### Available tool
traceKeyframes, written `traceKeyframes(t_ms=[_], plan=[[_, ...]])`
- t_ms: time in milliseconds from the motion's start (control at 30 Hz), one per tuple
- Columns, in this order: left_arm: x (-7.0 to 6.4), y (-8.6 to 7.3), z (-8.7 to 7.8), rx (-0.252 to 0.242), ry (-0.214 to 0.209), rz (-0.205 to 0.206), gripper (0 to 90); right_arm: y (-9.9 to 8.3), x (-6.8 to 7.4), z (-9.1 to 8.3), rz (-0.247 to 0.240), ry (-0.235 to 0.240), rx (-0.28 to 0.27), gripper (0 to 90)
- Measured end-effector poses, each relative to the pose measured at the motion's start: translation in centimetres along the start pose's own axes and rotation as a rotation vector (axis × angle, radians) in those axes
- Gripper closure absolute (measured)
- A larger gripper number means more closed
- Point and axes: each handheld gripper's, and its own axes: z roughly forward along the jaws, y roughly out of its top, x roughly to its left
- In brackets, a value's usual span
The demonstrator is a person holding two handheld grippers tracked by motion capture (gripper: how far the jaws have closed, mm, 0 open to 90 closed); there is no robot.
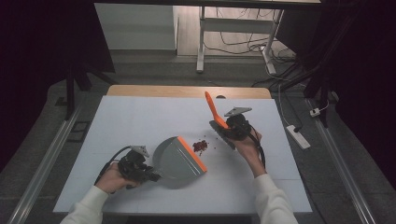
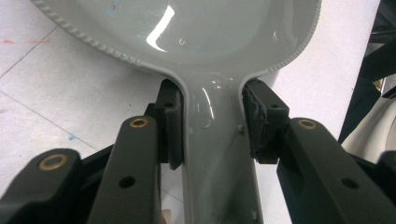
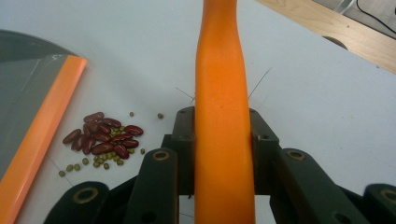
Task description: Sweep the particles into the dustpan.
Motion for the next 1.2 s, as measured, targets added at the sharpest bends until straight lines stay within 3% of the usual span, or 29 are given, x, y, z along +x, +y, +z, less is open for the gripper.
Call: traceKeyframes(t_ms=[600,1200], plan=[[0.1,0.1,0.3,0.018,-0.003,-0.015,61.4,0.2,-0.2,1.5,-0.017,-0.011,0.032,70.4],[0.0,0.2,0.4,0.021,-0.003,-0.021,61.4,0.8,0.6,3.0,-0.04,0.0,0.07,70.4]])
